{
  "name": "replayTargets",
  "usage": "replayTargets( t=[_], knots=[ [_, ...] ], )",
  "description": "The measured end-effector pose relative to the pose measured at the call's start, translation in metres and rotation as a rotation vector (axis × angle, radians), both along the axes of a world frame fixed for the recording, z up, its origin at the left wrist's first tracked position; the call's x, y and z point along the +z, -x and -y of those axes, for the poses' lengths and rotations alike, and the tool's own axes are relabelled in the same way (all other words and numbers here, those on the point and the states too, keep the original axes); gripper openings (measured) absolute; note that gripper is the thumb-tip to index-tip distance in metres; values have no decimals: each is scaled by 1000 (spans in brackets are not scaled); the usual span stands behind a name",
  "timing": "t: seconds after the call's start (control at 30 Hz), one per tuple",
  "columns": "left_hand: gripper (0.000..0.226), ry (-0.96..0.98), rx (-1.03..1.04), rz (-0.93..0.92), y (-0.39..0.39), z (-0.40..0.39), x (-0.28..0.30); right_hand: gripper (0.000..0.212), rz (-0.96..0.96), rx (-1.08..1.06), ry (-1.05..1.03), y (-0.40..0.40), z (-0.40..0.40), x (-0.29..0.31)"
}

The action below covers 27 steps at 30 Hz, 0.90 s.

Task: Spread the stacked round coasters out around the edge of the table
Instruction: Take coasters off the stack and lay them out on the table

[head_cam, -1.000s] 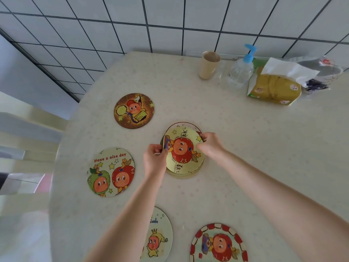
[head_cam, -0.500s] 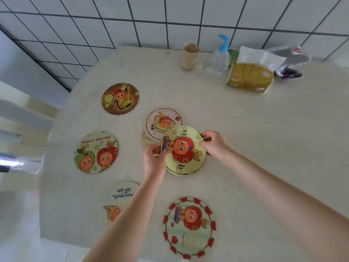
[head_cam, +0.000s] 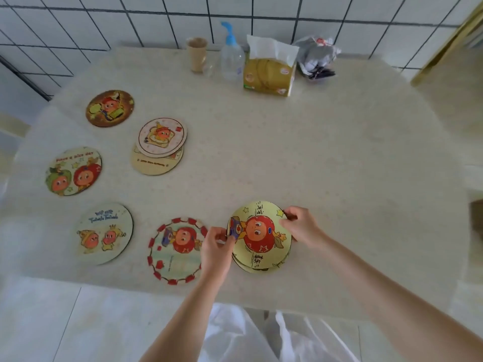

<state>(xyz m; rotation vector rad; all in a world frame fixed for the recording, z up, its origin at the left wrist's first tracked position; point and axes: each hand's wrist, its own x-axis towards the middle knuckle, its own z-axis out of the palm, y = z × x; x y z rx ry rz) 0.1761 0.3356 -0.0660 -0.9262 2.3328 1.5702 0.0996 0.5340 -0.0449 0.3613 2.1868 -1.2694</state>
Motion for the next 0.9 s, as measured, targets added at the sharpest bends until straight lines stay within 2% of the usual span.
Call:
replayTargets(
  t=[0.1,0.23,0.4,0.53,0.73,0.9],
  knots=[
    [11,-2,34,28,-21,-16,-1,22,37,7,16,-23,-15,-1],
    [10,34,74,55,-40,-26,0,10,64,17,26,-40,-21,-4],
    [7,106,37,66,-44,-25,1,13,20,-11,-53,-48,-25,-5],
    [7,150,21,46,-44,-28,5,16,20,1,-5,-51,-29,-1],
    [15,59,28,-8,-36,-45,14,21,26,-134,105,-53,-52,8],
    [13,-24,-85,38,-30,-87,11,21,31,-192,57,-59,-97,7]
  ],
)
